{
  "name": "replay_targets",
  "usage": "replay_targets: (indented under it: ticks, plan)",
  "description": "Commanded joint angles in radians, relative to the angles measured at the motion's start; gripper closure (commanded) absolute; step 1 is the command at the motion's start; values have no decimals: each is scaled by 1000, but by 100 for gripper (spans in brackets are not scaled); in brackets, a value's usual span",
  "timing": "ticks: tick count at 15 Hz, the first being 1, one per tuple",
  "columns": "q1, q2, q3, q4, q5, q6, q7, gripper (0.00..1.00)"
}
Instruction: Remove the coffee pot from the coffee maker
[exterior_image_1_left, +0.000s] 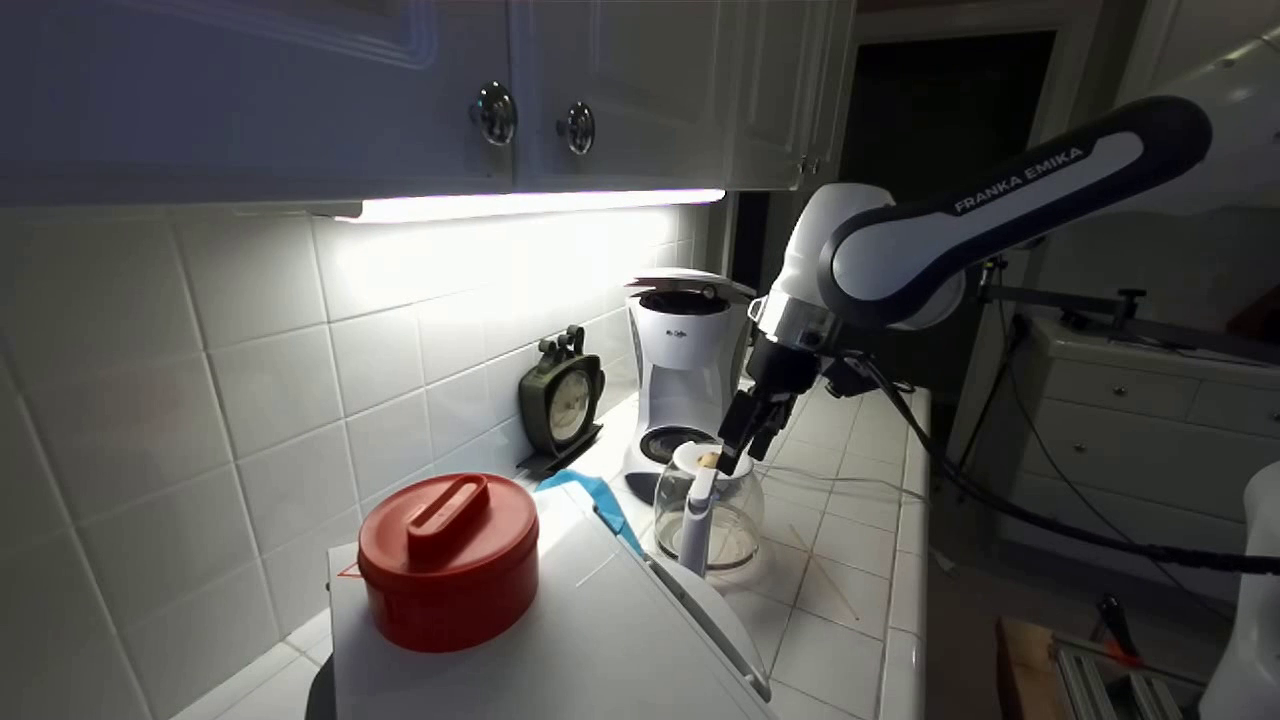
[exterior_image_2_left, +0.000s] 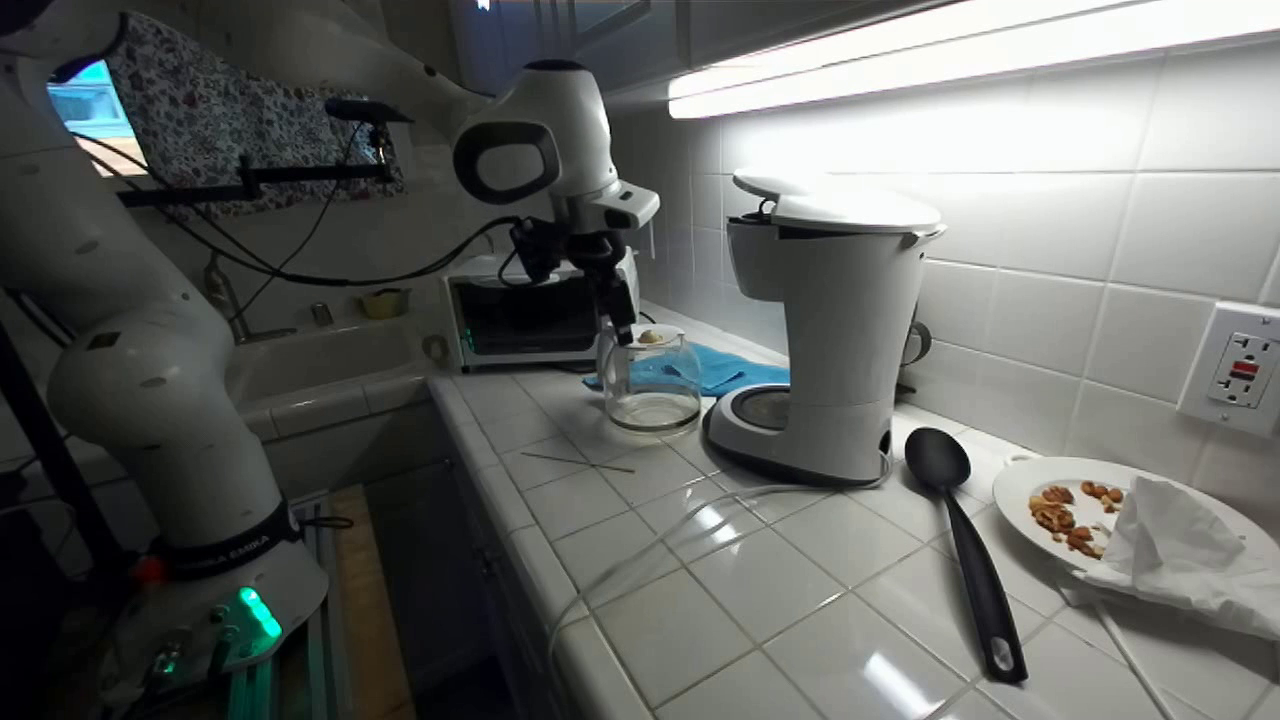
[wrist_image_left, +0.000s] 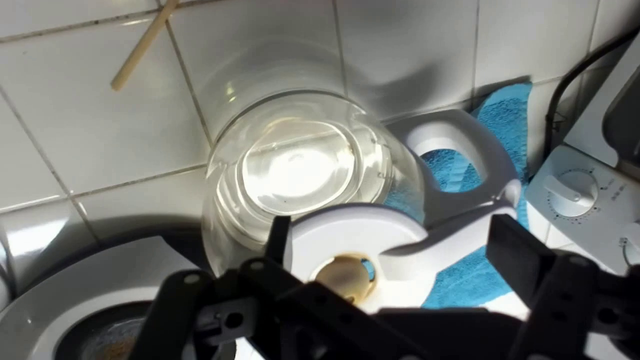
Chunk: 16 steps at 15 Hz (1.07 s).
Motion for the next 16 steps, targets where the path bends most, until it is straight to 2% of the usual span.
replay_targets:
  ticks: [1, 8, 16]
  plan:
    - [-4, -8, -25, -2, -37, 30, -113, 0]
    - [5, 14, -56, 11, -32, 92, -295, 0]
    - [25, 53, -81, 23, 19, 148, -394, 0]
